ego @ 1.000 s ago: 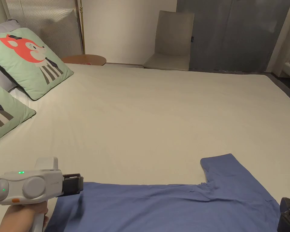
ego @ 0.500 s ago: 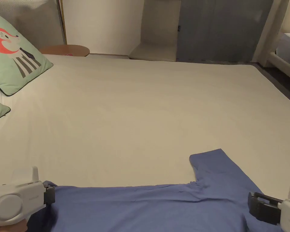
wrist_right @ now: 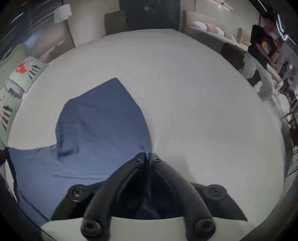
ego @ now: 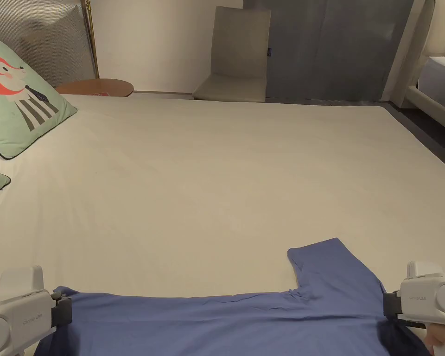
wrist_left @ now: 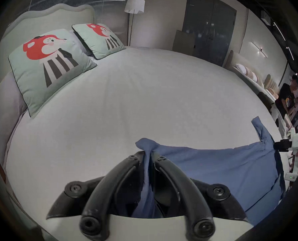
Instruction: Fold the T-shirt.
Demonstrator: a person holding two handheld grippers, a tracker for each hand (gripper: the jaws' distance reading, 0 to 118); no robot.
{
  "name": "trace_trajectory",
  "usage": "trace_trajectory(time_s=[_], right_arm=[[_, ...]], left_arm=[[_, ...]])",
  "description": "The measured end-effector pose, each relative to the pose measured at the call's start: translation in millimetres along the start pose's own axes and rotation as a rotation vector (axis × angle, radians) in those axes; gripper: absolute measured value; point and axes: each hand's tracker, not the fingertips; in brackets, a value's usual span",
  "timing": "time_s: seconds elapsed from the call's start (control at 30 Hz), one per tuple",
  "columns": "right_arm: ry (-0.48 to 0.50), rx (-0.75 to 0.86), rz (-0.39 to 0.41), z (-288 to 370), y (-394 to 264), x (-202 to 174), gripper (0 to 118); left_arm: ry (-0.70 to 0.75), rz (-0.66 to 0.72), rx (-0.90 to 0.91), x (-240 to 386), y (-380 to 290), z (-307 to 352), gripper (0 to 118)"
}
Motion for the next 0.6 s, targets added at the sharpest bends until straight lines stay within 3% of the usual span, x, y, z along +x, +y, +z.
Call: trace_trajectory(time_s=[0.1, 0.2, 0.33, 0.6], right_arm=[[0.014, 0.057, 0.042, 29.1, -2.1, 4.9, 3], [0.071, 0.122, 0.003, 67.0, -3.9, 17.0, 3], [0.083, 0.175, 0.018, 118.5, -16.6, 25.8, 3], [0.123, 0.231, 0.033, 209.7, -90.7, 37.4, 3]], left_arm=[[-0.006, -0.002, 0.01, -0.7, 2.8, 11.5, 3], [-0.029, 0.014, 0.04, -3.6, 5.1, 33.5, 3], [-0.04, -0.004, 0.072, -6.9, 2.5, 71.6, 3], [-0.071, 0.021, 0.102, -28.3, -49.7, 156.6, 3]])
